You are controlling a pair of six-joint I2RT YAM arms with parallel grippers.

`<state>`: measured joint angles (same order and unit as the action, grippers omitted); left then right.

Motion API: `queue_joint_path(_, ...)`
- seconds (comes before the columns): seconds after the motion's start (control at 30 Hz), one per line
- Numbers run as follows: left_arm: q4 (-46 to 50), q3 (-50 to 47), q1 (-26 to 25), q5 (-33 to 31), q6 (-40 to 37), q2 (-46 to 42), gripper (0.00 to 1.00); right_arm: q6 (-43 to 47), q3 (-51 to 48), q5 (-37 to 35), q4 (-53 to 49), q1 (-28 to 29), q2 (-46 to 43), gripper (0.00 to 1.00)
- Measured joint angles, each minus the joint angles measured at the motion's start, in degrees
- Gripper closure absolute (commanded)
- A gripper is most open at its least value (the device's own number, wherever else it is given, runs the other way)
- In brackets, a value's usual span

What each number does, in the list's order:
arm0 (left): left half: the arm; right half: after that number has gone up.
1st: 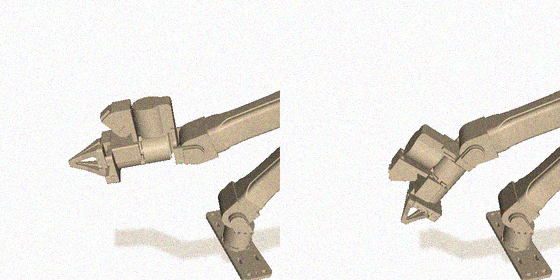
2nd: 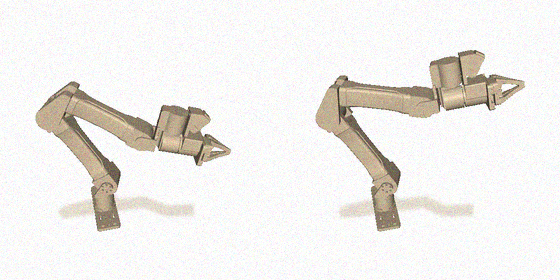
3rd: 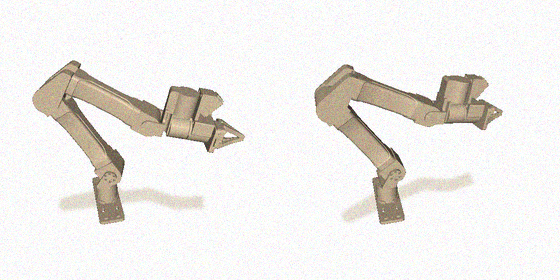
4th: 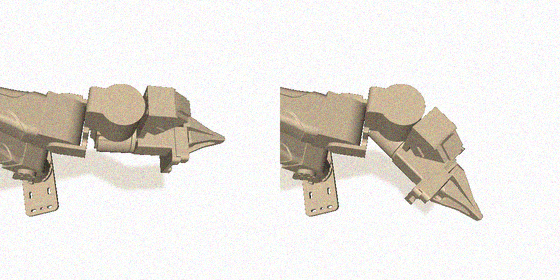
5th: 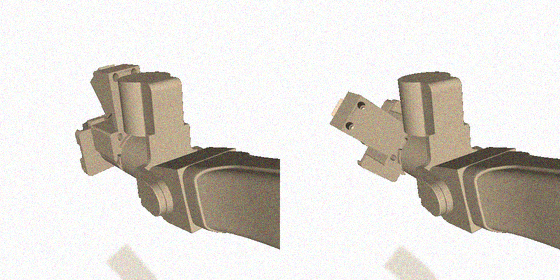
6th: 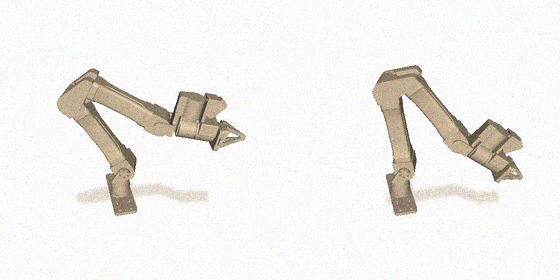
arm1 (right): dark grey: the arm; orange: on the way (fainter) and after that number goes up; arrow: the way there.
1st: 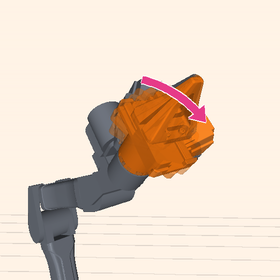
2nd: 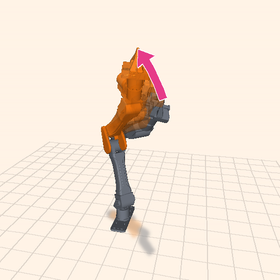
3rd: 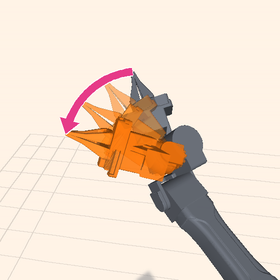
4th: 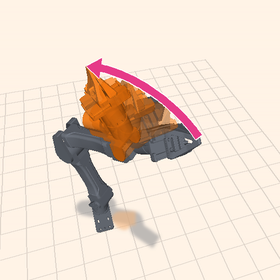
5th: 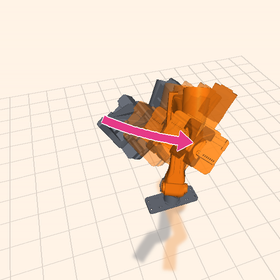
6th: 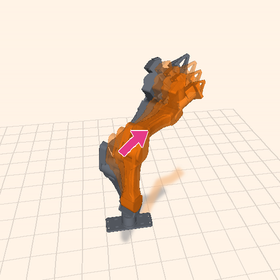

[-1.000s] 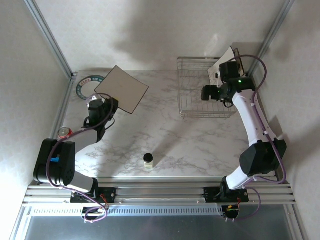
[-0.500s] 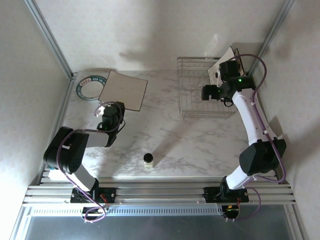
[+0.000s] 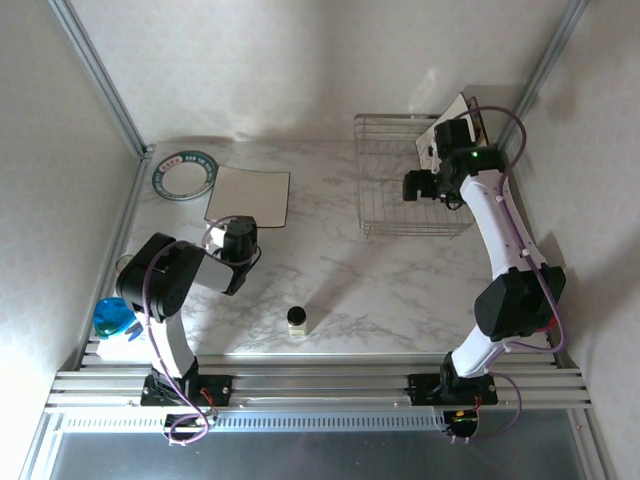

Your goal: Unload the plates from the dish rack

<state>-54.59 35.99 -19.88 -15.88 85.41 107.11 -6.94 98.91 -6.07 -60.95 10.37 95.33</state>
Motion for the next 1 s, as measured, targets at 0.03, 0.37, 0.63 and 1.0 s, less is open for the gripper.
queue_joint_path(0.03,-0.02,0.52,-0.17,-0.2,0.26,0.55,1.0,0.15,0.0,0.0,0.0,0.0,0.13,0.01)
queue_joint_path(0.37,1.44,7.98,-0.9,-1.55,2.12,5.38,1.0,0.35,0.04,-0.17,0.0,0.0,0.24,0.01)
queue_joint_path(0.63,7.26,13.38,-2.03,-3.67,3.17,8.13,1.0,0.57,0.72,-0.13,0.04,0.0,1.53,0.01)
queue_joint_path(1.0,13.16,19.67,-2.62,-6.1,3.54,11.93,1.0,1.25,2.84,0.22,-0.11,0.0,3.43,0.01)
